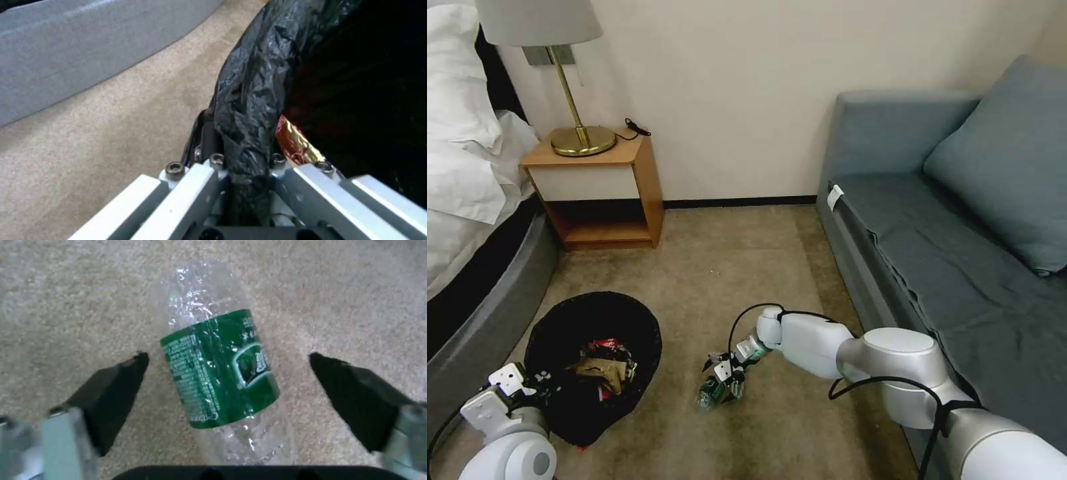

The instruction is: Pick up the trash bin, then pick up the garbage on the floor and place it into the trash bin.

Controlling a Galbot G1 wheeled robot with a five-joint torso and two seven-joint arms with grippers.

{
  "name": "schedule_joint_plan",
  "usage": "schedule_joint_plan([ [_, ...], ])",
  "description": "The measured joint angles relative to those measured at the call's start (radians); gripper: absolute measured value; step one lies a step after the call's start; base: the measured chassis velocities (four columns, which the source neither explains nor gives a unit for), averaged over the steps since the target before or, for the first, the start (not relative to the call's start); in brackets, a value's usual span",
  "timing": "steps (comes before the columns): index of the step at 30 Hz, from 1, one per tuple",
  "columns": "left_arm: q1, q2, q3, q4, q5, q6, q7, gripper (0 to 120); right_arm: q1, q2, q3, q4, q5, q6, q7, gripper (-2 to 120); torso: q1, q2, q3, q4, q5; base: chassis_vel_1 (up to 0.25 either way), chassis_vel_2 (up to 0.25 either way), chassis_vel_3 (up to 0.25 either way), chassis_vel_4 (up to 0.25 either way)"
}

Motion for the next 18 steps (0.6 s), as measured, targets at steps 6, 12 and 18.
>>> schedule_joint_plan([
  [6,0.0,0.001,0.0,-0.004,0.0,0.0,0.001,1,-0.006,0.001,0.006,-0.007,-0.001,0.0,0.001,71,0.0,0.0,0.0,-0.0001,0.0,0.0,0.0,0.0,0.0],
  [12,0.0,0.001,0.0,-0.008,0.001,-0.001,0.001,1,-0.009,-0.014,0.017,-0.008,-0.003,0.001,0.011,46,0.0,0.0,0.0,-0.0002,0.0001,0.0,0.0,0.0,0.0],
  [18,0.002,-0.001,0.002,-0.012,0.005,-0.001,0.001,1,-0.015,-0.025,0.031,-0.001,-0.005,0.009,0.016,25,0.0,0.0,0.0,-0.0002,0.0001,0.0,0.0,0.0,0.0],
])
